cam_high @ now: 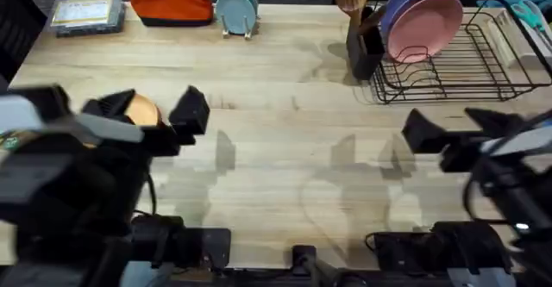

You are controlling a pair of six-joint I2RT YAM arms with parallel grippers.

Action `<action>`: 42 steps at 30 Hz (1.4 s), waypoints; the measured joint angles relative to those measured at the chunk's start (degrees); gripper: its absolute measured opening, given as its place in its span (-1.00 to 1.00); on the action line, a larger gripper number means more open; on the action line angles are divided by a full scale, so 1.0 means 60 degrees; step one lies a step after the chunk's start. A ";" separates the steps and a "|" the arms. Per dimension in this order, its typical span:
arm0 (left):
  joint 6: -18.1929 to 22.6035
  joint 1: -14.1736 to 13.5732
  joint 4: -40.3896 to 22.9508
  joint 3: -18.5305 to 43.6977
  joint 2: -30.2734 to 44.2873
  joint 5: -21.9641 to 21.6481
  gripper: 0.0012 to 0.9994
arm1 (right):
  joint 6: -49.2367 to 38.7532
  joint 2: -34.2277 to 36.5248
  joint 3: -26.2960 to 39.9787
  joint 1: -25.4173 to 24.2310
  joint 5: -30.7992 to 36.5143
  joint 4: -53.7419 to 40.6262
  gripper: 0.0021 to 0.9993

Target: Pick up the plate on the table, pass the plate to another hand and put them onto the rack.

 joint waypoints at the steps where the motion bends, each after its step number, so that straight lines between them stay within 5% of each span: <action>1: 0.0065 0.0000 -0.0188 0.0398 0.0306 -0.0109 0.99 | 0.0024 0.0220 0.0415 0.0000 0.0000 -0.0236 0.99; 12: 0.0432 0.0000 -0.2765 0.5202 0.4498 -0.1001 0.99 | 0.0031 0.3752 0.5340 0.0000 0.0000 -0.3378 0.99; 13: 0.0476 0.0000 -0.3436 0.6400 0.5576 -0.1048 0.99 | 0.0031 0.4824 0.6480 0.0000 0.0000 -0.4204 0.99; 19: 0.0516 0.0000 -0.4618 0.8329 0.7342 -0.1081 0.99 | 0.0032 0.6492 0.7960 0.0000 0.0000 -0.4817 0.99; 36: 0.0280 0.0062 -0.4856 0.8696 0.7983 -0.1066 0.98 | 0.0024 0.7060 0.8169 0.0000 0.0000 -0.4805 0.99; 39: -0.0018 0.0580 -0.5047 0.8700 0.8090 -0.1066 0.99 | 0.0024 0.7060 0.8169 0.0000 0.0000 -0.4803 0.99; 42: -0.0190 0.1568 -0.5146 0.8700 0.8325 -0.1070 0.98 | 0.0024 0.7059 0.8169 0.0000 0.0000 -0.4806 0.99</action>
